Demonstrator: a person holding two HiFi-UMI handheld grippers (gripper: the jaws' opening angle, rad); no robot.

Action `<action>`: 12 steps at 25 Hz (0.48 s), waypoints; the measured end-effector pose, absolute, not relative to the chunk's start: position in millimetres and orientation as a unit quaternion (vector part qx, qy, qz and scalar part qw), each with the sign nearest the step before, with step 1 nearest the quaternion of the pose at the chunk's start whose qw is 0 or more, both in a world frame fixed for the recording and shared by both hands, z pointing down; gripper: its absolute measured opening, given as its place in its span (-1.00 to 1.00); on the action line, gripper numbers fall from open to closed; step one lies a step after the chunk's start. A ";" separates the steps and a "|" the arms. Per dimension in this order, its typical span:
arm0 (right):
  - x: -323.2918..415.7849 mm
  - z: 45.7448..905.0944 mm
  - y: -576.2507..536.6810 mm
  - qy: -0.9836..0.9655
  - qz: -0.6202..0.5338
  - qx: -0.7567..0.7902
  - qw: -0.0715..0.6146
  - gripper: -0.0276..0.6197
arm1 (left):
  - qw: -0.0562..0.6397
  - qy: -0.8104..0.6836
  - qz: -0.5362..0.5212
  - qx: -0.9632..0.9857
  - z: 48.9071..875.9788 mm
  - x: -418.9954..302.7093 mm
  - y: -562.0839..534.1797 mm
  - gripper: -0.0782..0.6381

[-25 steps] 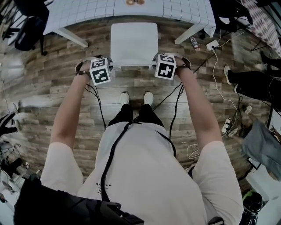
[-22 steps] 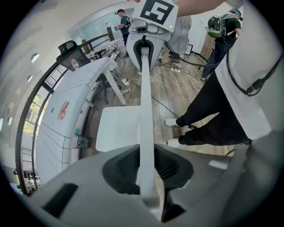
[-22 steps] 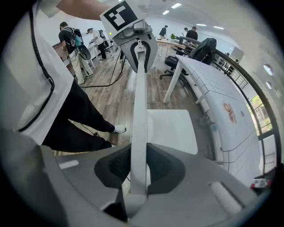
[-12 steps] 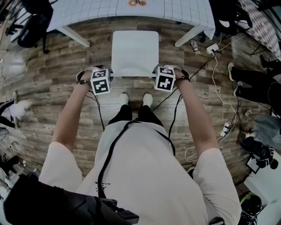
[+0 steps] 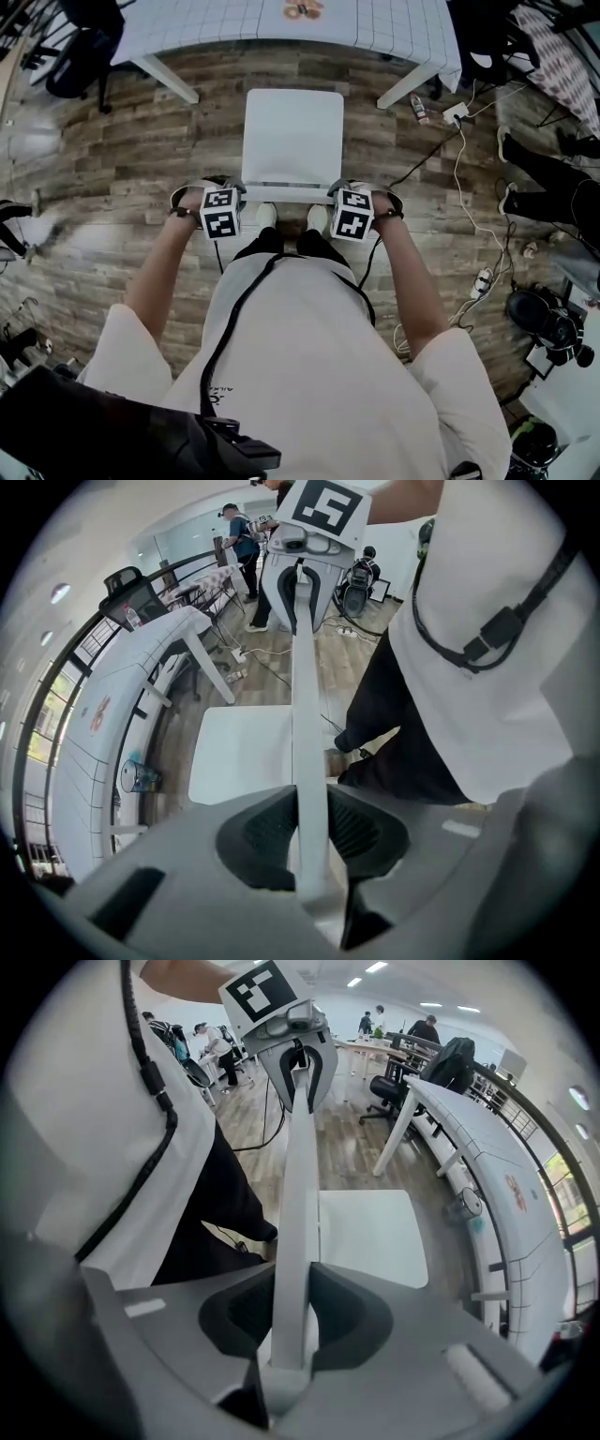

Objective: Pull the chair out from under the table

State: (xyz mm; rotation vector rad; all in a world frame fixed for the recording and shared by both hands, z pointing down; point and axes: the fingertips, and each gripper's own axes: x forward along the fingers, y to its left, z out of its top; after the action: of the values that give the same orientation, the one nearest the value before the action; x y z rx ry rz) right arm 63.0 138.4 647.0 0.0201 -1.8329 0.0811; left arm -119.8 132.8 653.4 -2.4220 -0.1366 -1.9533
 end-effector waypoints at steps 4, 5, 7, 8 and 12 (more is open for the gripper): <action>60.0 647.4 159.1 -0.791 0.038 0.002 0.611 -0.64 | 0.010 -0.048 -0.629 -0.776 653.6 -123.4 151.8 -0.55; 59.5 647.5 162.7 -0.792 0.041 0.003 0.609 -0.64 | 0.009 -0.050 -0.629 -0.776 653.7 -124.1 154.9 -0.55; 58.9 647.7 166.2 -0.795 0.043 0.005 0.605 -0.63 | 0.008 -0.053 -0.629 -0.776 653.9 -124.4 158.0 -0.54; 58.8 647.9 166.5 -0.796 0.042 0.006 0.604 -0.63 | 0.008 -0.053 -0.630 -0.775 654.1 -124.6 158.2 -0.54; 59.3 649.2 168.6 -0.801 0.045 0.003 0.596 -0.62 | 0.002 -0.056 -0.627 -0.777 653.3 -125.1 161.0 -0.52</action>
State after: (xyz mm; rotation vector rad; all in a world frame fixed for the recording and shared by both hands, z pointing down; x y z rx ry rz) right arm 59.3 168.6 649.2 0.0064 -1.8608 0.1035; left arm -125.1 161.0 653.3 -2.4366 -0.1764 -1.9683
